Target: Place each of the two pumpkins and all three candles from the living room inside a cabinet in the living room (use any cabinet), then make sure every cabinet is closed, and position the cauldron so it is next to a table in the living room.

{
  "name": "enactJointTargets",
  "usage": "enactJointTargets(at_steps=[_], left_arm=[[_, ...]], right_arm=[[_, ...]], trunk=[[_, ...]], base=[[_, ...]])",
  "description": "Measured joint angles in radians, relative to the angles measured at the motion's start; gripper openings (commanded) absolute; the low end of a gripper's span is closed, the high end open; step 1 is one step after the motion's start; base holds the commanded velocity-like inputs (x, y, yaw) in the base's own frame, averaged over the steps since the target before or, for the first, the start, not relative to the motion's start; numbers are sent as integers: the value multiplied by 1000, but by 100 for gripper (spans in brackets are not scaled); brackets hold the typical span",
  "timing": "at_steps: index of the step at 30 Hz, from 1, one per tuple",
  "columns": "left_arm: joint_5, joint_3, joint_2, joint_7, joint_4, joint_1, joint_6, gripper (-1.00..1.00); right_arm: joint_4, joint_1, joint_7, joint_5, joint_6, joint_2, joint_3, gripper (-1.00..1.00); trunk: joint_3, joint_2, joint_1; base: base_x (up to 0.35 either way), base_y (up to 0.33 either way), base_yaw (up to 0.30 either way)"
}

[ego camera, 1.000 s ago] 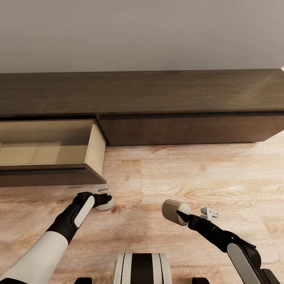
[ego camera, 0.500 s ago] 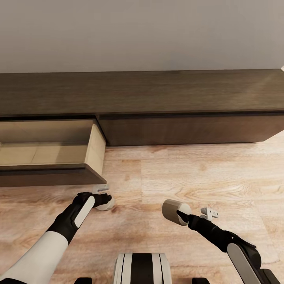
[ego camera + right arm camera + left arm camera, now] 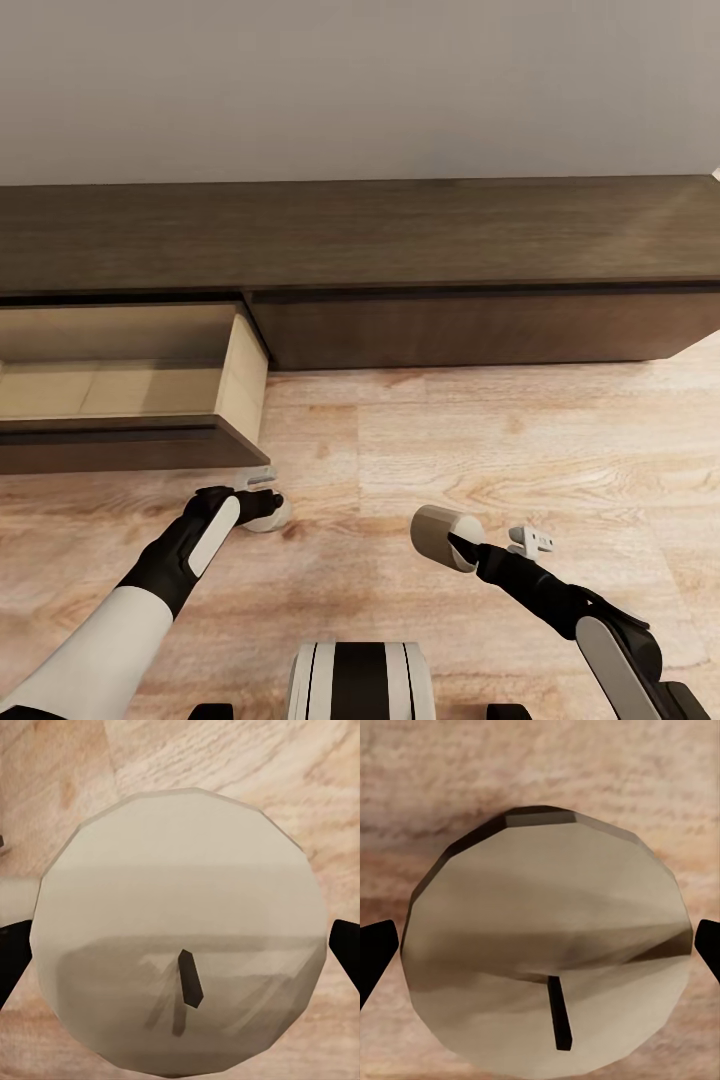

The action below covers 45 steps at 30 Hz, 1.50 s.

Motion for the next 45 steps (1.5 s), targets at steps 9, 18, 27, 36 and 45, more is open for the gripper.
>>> enactJointTargets(at_steps=[9,18,27,36,45], left_arm=[[0,0,0,-1,0,0,0,-100],[1,2,-1,0,-6,0,2,-100],[2,3,-1,-3,-6,0,12,-100],[6,9,0,7,-6,-17,178,-100],[6,12,0,8,-5,-28,219,-100]], right_arm=[[0,0,1,0,0,0,0,-100],[0,0,0,0,0,0,0,-100],[0,0,0,1,1,1,1,-100],[0,0,0,7,37,1,-1,-100],[0,0,-1,8,43,1,-2,-100]], trunk=[[0,0,0],[0,0,0],[35,2,-4],[69,4,-8],[104,6,-12]], base=[[0,0,0],[0,0,0],[0,0,0],[-43,0,0],[-122,0,0]])
